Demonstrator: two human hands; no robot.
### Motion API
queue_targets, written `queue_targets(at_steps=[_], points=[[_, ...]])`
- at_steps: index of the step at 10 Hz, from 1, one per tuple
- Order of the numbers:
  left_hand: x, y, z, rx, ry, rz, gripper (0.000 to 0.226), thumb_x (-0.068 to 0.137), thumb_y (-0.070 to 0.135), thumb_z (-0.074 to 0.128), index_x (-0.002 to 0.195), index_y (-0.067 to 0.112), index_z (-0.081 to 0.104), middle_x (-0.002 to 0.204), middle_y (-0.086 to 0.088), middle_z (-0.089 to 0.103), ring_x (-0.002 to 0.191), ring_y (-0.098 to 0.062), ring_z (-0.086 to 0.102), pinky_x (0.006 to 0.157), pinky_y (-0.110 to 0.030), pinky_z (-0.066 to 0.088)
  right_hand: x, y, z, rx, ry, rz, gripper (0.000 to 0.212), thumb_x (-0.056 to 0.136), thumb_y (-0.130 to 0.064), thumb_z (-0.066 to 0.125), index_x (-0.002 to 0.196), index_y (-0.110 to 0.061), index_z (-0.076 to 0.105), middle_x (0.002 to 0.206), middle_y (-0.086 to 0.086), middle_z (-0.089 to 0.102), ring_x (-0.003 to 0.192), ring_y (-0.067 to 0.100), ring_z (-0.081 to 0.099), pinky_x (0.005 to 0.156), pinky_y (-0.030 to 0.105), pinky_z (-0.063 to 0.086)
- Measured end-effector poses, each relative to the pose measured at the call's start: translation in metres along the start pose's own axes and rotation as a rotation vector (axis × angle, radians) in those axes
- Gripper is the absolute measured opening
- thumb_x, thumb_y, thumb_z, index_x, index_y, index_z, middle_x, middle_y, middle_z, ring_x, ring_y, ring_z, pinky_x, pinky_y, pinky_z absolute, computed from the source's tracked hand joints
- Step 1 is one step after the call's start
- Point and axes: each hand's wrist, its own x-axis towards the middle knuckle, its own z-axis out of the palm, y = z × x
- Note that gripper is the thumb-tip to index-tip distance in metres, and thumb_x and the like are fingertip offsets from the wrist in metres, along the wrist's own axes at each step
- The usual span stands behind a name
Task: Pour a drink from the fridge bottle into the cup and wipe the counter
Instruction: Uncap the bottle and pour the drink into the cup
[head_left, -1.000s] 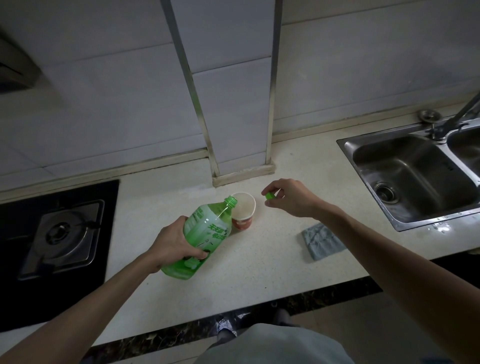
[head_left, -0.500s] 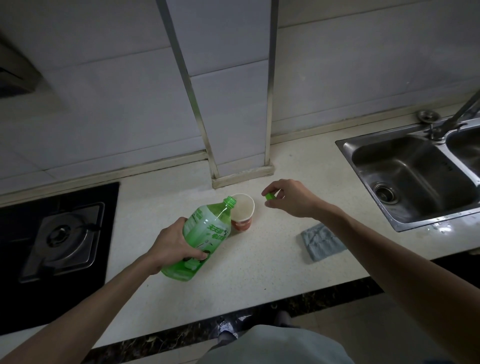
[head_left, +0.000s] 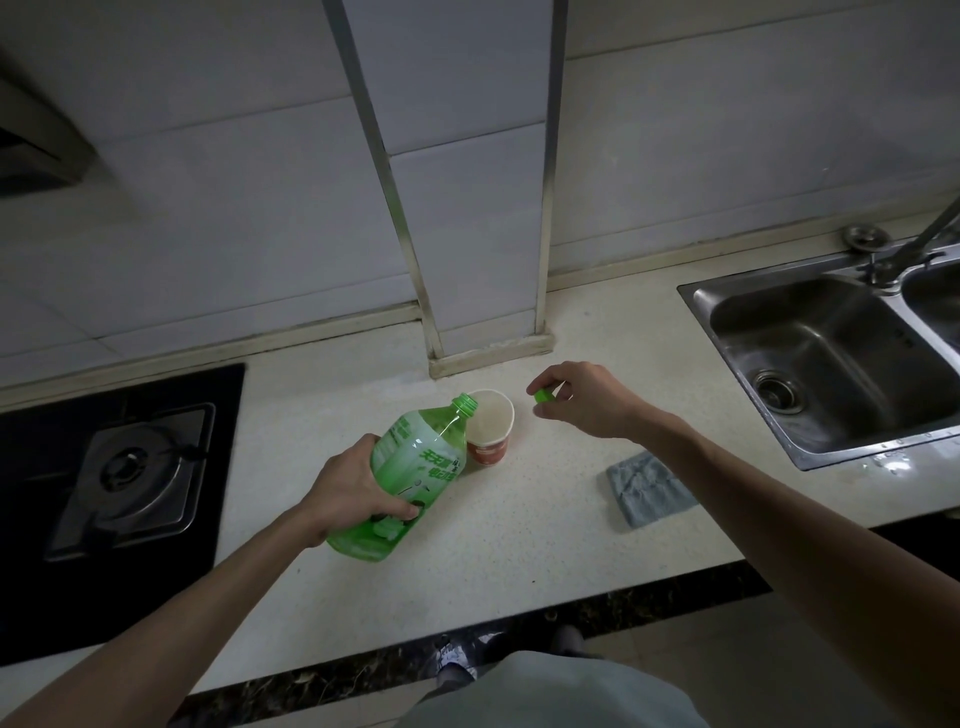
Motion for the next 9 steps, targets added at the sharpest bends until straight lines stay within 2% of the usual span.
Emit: queue_targets(at_steps=[4, 7, 8, 9], points=[[0.0011, 0.0004, -0.003, 0.001, -0.007, 0.001, 0.077, 0.054, 0.028, 0.097, 0.115, 0.023, 0.05, 0.103, 0.005, 0.066, 0.092, -0.012, 0.065, 0.07, -0.026, 0.053, 0.0037, -0.0025, 0.0, -0.01, -0.003, 0.002, 0.031, 0.089, -0.023, 0.069, 0.119, -0.018, 0.065, 0.117, 0.001, 0.064, 0.089, 0.01, 0.06, 0.071, 0.016, 0.043], [0.0016, -0.0012, -0.0055, -0.002, -0.006, 0.013, 0.075, 0.055, 0.027, 0.097, 0.115, 0.023, 0.051, 0.102, 0.005, 0.066, 0.091, -0.011, 0.065, 0.069, -0.025, 0.052, 0.004, -0.0064, 0.0004, -0.019, -0.009, -0.001, 0.032, 0.09, -0.022, 0.068, 0.121, -0.016, 0.064, 0.119, 0.002, 0.064, 0.089, 0.011, 0.06, 0.075, 0.019, 0.045], [0.0018, -0.0025, -0.0066, -0.001, -0.002, 0.012, 0.076, 0.055, 0.027, 0.097, 0.116, 0.022, 0.051, 0.104, 0.005, 0.066, 0.093, -0.013, 0.065, 0.074, -0.029, 0.055, 0.0036, -0.0074, 0.0016, -0.022, -0.011, 0.0, 0.032, 0.09, -0.022, 0.068, 0.121, -0.016, 0.064, 0.12, 0.003, 0.064, 0.091, 0.013, 0.061, 0.078, 0.02, 0.048], [0.0014, -0.0037, -0.0073, -0.002, -0.003, 0.013, 0.077, 0.054, 0.028, 0.097, 0.116, 0.023, 0.051, 0.105, 0.005, 0.066, 0.094, -0.013, 0.065, 0.075, -0.03, 0.056, 0.003, -0.0079, 0.0024, -0.028, -0.011, 0.004, 0.032, 0.09, -0.022, 0.068, 0.121, -0.015, 0.063, 0.12, 0.003, 0.064, 0.09, 0.012, 0.06, 0.073, 0.016, 0.045]])
